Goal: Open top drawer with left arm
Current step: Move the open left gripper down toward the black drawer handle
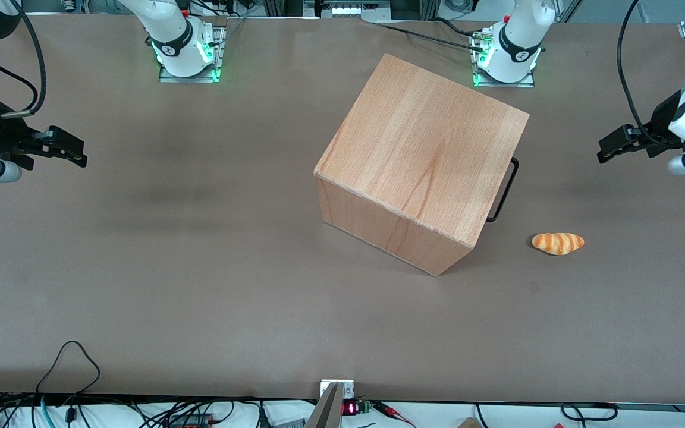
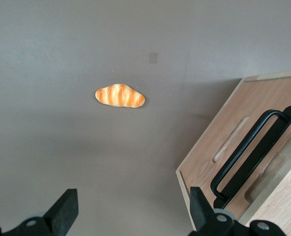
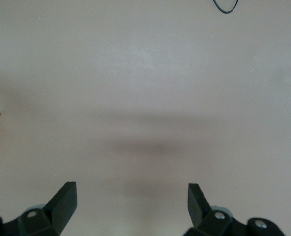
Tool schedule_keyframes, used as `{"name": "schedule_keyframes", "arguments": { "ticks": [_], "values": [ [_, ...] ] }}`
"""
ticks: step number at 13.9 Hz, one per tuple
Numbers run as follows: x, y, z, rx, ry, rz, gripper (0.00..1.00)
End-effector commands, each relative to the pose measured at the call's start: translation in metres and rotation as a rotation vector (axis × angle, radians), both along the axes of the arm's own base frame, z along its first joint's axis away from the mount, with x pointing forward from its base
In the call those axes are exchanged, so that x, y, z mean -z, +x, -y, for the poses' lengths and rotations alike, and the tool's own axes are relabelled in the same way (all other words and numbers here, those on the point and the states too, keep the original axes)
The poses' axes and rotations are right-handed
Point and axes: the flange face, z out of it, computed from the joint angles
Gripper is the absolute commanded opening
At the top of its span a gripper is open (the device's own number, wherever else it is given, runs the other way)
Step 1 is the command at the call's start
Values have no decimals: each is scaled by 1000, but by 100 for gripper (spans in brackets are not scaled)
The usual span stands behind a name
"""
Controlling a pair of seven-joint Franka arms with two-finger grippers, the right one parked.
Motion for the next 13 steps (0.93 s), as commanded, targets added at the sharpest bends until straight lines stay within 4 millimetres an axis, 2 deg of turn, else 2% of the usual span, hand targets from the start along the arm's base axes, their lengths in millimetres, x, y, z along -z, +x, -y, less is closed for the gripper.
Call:
{"name": "schedule_keyframes", "arguments": {
  "ticks": [1,3,7,10,13],
  "values": [
    [14,-3,9,94,-21,-20,100],
    [22,-1,11,220,-46,-28,100],
    [35,3,21,250,-88,-36,100],
    [62,15,34,316,-106,-37,100],
    [81,27,45,338,-118,-14,100]
  ]
}}
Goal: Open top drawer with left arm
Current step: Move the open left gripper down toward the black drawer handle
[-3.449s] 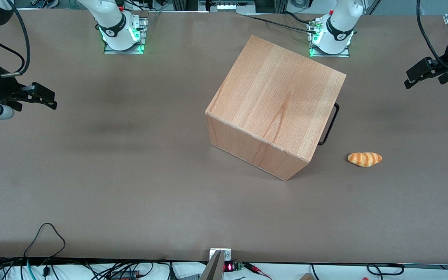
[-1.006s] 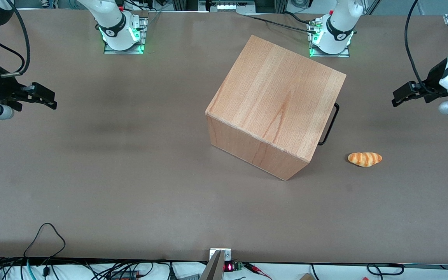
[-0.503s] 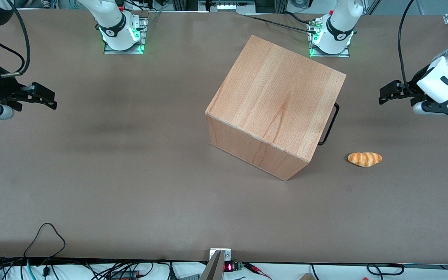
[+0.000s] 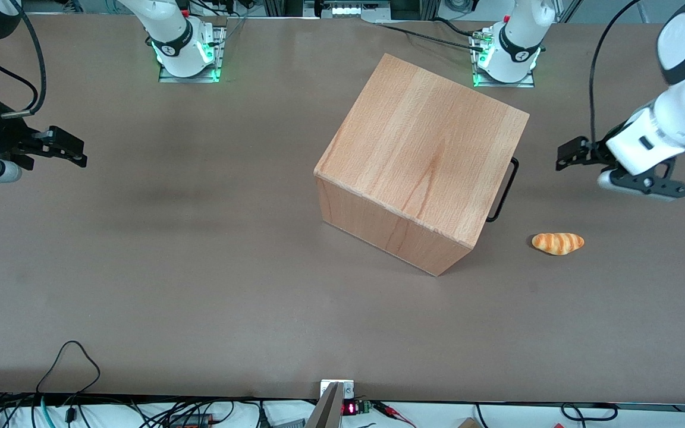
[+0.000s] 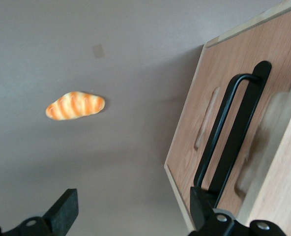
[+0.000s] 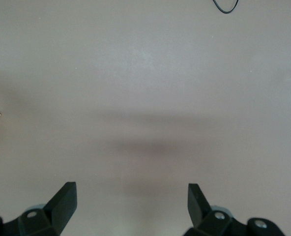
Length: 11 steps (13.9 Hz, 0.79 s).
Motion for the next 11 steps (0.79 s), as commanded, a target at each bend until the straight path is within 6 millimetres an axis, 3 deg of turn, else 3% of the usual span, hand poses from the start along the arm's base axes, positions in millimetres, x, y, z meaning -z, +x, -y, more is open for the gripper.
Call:
{"name": "schedule_keyframes", "arguments": {
  "ticks": [1,5,11],
  "values": [
    [16,9,8,35,-19,23,100],
    [35,18,18,88,-28,41,100],
    [66,15,32,162,-109,42,100]
  ]
}}
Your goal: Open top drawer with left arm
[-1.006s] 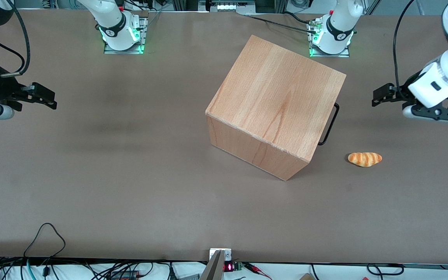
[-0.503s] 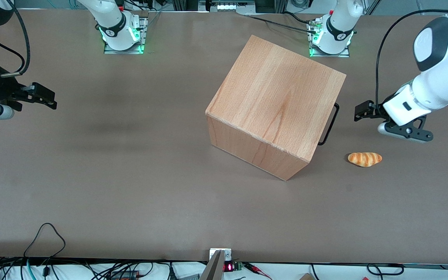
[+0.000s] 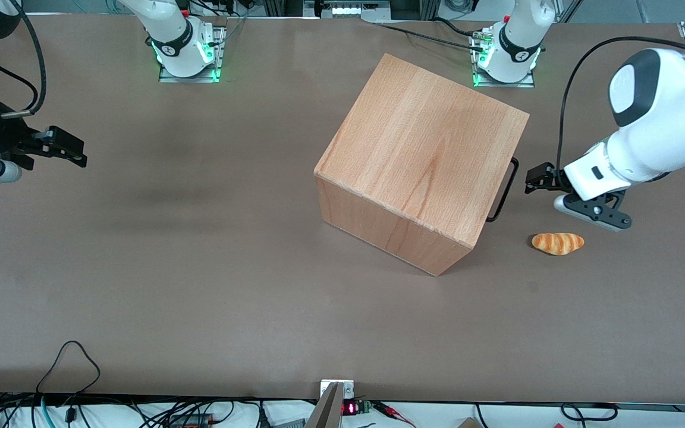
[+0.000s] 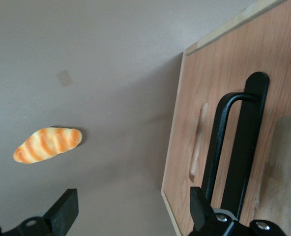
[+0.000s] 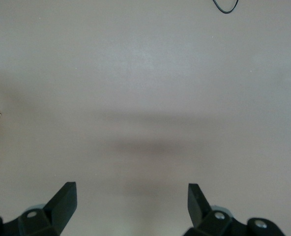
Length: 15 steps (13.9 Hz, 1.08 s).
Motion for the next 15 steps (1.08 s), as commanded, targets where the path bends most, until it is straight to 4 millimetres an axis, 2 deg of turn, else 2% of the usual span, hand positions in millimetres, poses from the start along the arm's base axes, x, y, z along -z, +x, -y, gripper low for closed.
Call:
{"name": "schedule_keyframes", "arguments": {
  "ticks": [1,6,10,15],
  "values": [
    [6,-4,9,30,-65,2,100],
    [19,-5,20,55,-128,4,100],
    [34,-1,21,93,-159,29,100],
    [40,4,19,99,-155,49,100]
  ]
}}
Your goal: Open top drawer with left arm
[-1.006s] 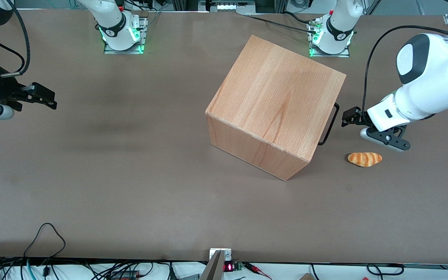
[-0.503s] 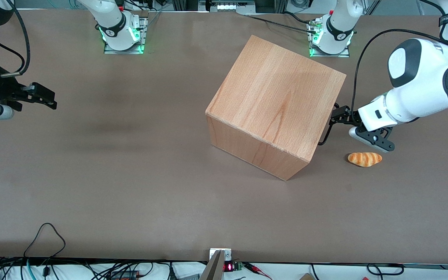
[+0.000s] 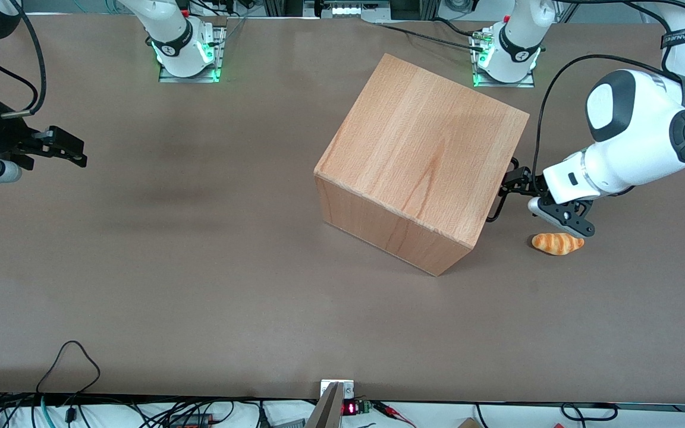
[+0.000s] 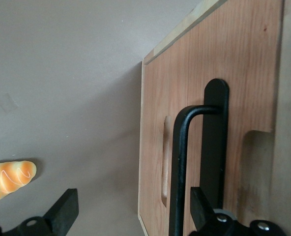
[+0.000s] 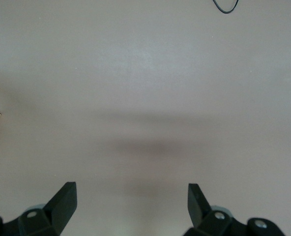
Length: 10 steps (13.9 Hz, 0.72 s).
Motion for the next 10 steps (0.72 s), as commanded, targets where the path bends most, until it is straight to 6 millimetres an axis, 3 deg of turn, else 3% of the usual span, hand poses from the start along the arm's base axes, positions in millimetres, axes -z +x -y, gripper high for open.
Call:
{"name": "schedule_keyframes", "arguments": {
  "ticks": [1,10],
  "values": [
    [7,2,0,16,-22,25,100],
    [27,12,-14,12,-7,47,100]
  ]
}}
